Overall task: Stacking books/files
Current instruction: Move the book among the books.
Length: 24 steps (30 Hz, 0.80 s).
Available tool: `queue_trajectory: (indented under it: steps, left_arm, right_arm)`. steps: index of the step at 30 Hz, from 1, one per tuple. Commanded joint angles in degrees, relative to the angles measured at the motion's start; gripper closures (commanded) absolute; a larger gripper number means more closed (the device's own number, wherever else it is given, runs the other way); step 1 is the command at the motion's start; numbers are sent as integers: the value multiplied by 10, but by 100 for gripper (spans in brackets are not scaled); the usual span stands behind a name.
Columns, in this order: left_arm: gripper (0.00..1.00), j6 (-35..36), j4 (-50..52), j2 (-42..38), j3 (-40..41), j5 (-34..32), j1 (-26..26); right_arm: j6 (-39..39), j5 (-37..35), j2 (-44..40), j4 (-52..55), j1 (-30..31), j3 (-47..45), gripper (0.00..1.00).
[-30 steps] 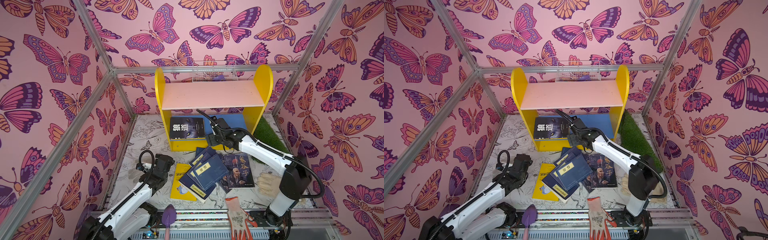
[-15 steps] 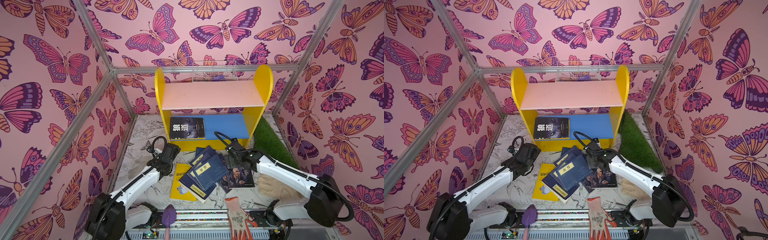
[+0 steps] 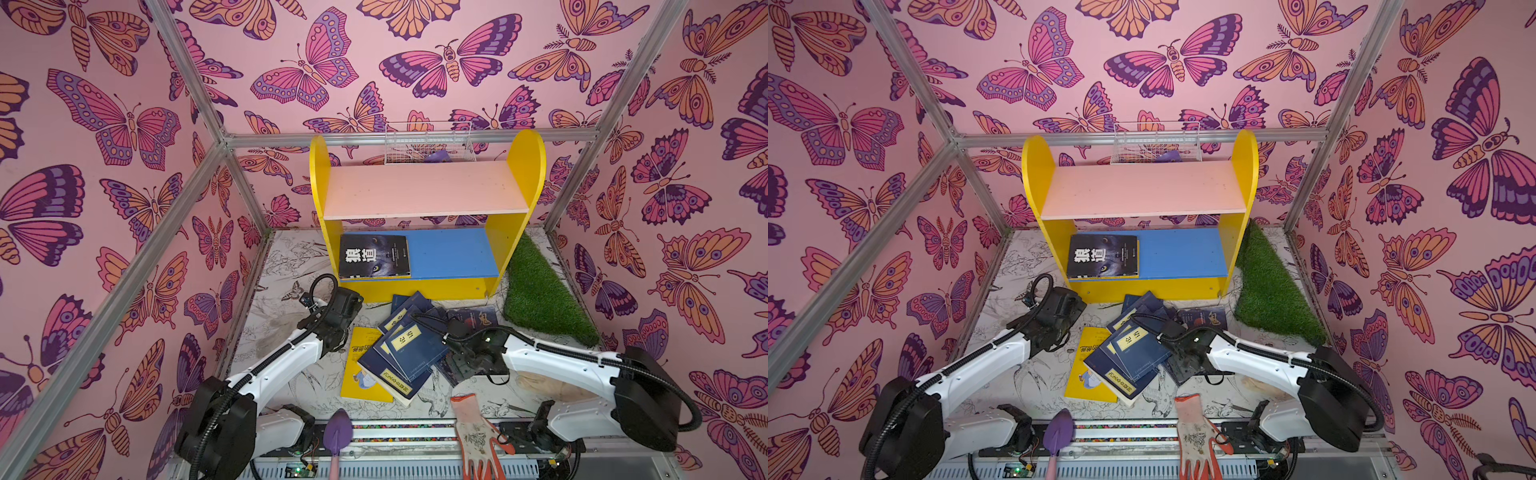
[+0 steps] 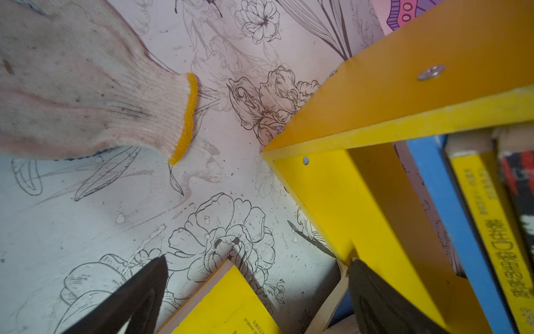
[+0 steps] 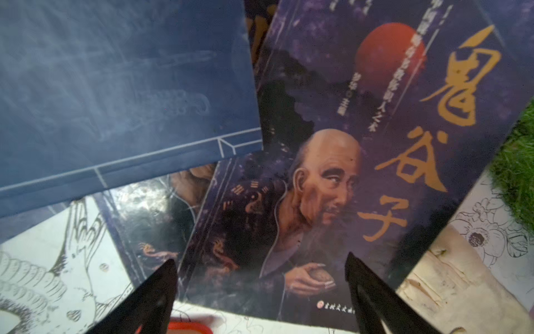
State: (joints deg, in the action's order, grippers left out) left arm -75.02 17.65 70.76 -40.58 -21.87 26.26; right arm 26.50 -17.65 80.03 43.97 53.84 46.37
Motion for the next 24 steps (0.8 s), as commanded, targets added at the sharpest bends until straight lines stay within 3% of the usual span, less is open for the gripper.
queue_trajectory:
  steps: [1,8,14,20,24]
  left_arm:
    - [1,8,9,-8,-2,-1,-3]
    - [1,6,8,-8,1,2,-3]
    - [1,7,8,-12,1,0,-4]
    - [1,21,-1,-8,-2,10,-5]
    - [1,104,-35,9,-32,56,-4]
  right_arm:
    - [-18,-19,33,-12,7,28,7]
    - [-9,-38,81,-17,7,48,7]
    - [85,-109,96,48,-8,42,7]
    - [146,-97,47,66,-77,-2,6]
    - [116,-71,-21,24,-99,-14,6]
